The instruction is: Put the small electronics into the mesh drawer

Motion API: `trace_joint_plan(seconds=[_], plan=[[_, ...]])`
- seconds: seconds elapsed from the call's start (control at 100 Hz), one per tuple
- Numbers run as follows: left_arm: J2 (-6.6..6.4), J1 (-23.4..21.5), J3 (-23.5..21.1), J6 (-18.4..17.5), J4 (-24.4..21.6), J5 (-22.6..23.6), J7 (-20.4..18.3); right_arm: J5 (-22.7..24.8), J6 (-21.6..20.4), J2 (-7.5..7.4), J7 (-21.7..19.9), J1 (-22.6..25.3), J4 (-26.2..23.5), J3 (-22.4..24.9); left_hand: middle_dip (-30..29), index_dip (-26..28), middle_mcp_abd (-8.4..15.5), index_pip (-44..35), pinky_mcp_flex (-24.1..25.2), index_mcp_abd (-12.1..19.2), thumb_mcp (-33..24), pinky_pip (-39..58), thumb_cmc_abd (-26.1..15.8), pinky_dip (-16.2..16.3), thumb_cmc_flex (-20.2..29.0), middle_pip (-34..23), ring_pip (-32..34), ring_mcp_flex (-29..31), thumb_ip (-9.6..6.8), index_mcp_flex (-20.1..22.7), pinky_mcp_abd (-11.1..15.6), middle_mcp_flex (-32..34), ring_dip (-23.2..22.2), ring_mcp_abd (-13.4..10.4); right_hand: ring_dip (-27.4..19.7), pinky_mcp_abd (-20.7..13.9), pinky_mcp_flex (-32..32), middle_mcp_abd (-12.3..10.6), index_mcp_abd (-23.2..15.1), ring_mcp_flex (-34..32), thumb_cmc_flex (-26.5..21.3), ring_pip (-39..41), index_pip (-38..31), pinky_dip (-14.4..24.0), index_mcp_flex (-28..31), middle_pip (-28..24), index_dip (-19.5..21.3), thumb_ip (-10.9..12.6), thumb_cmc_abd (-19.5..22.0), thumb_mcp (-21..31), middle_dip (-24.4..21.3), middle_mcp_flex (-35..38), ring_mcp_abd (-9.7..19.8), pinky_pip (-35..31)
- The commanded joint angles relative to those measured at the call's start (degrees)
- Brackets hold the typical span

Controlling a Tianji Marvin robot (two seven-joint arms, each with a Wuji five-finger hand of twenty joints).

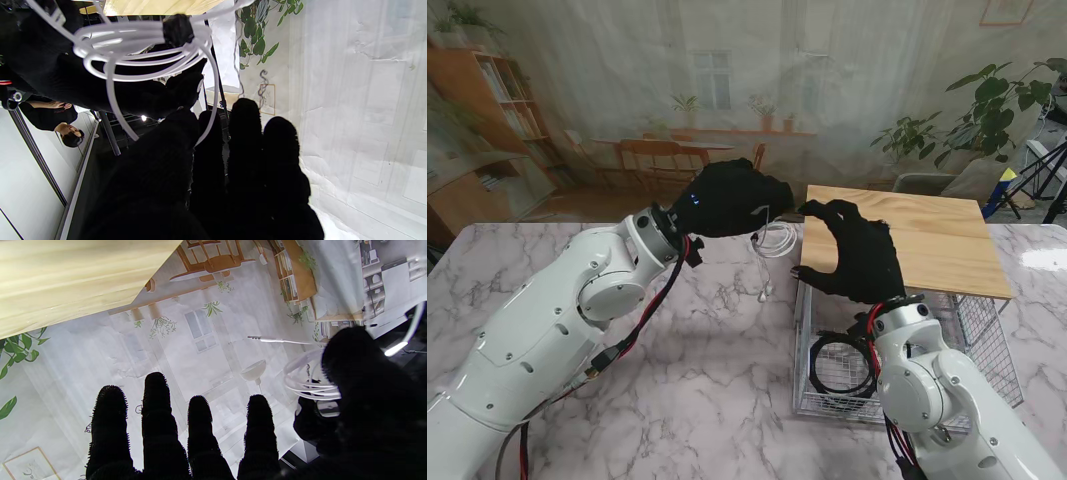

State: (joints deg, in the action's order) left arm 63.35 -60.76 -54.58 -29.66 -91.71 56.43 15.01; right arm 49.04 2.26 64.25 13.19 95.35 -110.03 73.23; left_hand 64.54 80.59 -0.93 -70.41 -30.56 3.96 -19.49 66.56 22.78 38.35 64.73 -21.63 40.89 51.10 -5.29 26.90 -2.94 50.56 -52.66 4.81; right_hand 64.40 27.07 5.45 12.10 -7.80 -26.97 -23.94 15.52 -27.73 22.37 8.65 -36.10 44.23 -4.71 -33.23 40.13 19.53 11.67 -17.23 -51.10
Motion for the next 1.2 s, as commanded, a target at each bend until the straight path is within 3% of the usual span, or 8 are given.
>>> trace_joint_plan(seconds=[0.0,0.19,0.74,0.86,0.91,0.94,1.13,1.19], plan=[[0.49,0.6,0.4,0.5,0.0,-0.4,-1.1,0.2,-0.2,0.32,0.8,0.6,-0.2,-0.3,1.0,1.6,0.6,-2.0,-0.6,-0.8,-2.1,0.4,0.0,1.4,0.5,-1.1,1.7,0.6,0.39,1.1,3.9,-0.3,-0.8,2.9,1.3,1.4,-0.7,-0.8,-2.3,-0.4,-1.7,-2.8,-1.3,-0.8,-2.9,-1.0,-0.5,-0.6,-1.2,1.2,0.5,-2.2,0.6,-0.4],[0.64,1.8,1.7,1.8,1.3,-1.0,-1.7,0.1,-1.3,0.48,2.3,2.2,-0.4,-0.2,1.0,1.6,0.5,-2.0,-0.5,-0.8,-2.2,0.4,0.0,1.5,0.5,-1.1,1.7,0.6,0.39,1.2,3.8,-0.4,-0.9,2.9,1.3,1.3,-1.0,-0.9,-3.0,-0.3,-1.1,-2.8,-3.6,-1.1,-2.5,-1.1,-2.5,-1.0,-0.9,3.8,0.5,-1.8,0.7,-0.3],[0.92,2.8,3.5,2.6,1.6,-2.1,-2.6,1.3,-1.5,0.33,2.5,1.2,0.4,-2.6,0.9,1.7,0.4,-2.0,-0.6,-0.8,-2.3,0.4,0.0,1.5,0.4,-1.3,1.6,0.6,0.35,1.2,3.8,-0.4,-0.9,2.8,1.0,1.9,-3.4,-1.0,-13.8,1.3,-2.6,-3.3,-10.2,-1.7,3.7,0.1,-3.3,-1.4,0.5,9.9,0.3,-2.0,0.6,1.6],[0.94,2.5,3.4,2.4,1.0,-2.4,-2.9,1.3,-0.4,0.44,2.9,0.3,0.9,-3.3,0.8,1.7,0.5,-2.0,-0.6,-0.8,-2.3,0.3,0.0,1.5,0.4,-1.3,1.6,0.6,0.34,1.2,3.7,-0.4,-0.9,2.9,0.8,1.8,-3.6,-1.1,-16.5,1.5,-4.0,-3.3,-17.7,-1.2,7.8,-0.3,-0.6,-1.7,3.8,10.3,0.8,-2.0,1.0,1.7],[0.91,2.0,3.3,2.0,0.5,-2.3,-2.8,1.0,-0.1,0.58,3.3,-0.1,1.2,-3.6,0.8,1.7,0.5,-2.0,-0.6,-0.8,-2.3,0.3,0.1,1.5,0.5,-1.3,1.6,0.6,0.35,1.2,3.7,-0.4,-0.9,2.9,0.6,1.4,-3.7,-1.5,-19.5,1.7,-8.0,-3.3,-25.9,-0.8,9.7,-0.9,-3.7,-7.7,6.1,5.8,1.0,-1.6,1.4,1.9],[0.86,1.8,3.1,1.8,0.1,-2.1,-2.8,0.8,0.0,0.66,3.6,-0.3,1.3,-3.7,0.8,1.7,0.5,-2.0,-0.6,-0.8,-2.3,0.3,0.1,1.5,0.5,-1.3,1.6,0.6,0.35,1.2,3.7,-0.3,-0.9,2.9,0.6,1.3,-3.8,-1.7,-21.6,1.7,-10.5,-3.3,-30.2,-0.8,11.4,-1.3,-4.4,-9.0,8.1,2.9,1.2,-1.0,1.5,1.9],[0.87,1.4,3.1,1.0,-0.3,-2.4,-2.9,0.4,-1.2,1.04,6.1,-0.3,1.9,-3.8,0.6,1.7,0.5,-1.9,-0.3,-0.9,-2.1,0.2,-0.1,1.5,0.4,-1.0,1.2,0.2,0.62,1.1,3.5,-0.4,-0.8,3.8,0.5,0.6,-4.1,-3.1,-21.0,0.4,-14.8,-2.9,-34.9,-1.1,25.3,-5.7,-1.6,-8.1,15.6,-1.6,4.4,5.2,3.0,2.4],[0.89,1.4,3.3,0.9,-0.1,-2.4,-2.8,0.0,-1.6,1.05,6.0,-0.2,1.8,-3.6,0.0,1.8,0.6,-1.3,-0.3,-1.1,-0.6,-0.2,-0.6,1.3,1.0,-0.3,0.1,0.9,1.31,0.8,3.5,-0.4,0.1,1.8,0.7,0.4,-4.0,-4.7,-19.0,-1.0,-16.0,-2.5,-35.6,-1.3,27.0,-7.4,-0.9,-7.9,15.9,-0.9,6.0,9.6,3.5,2.5]])
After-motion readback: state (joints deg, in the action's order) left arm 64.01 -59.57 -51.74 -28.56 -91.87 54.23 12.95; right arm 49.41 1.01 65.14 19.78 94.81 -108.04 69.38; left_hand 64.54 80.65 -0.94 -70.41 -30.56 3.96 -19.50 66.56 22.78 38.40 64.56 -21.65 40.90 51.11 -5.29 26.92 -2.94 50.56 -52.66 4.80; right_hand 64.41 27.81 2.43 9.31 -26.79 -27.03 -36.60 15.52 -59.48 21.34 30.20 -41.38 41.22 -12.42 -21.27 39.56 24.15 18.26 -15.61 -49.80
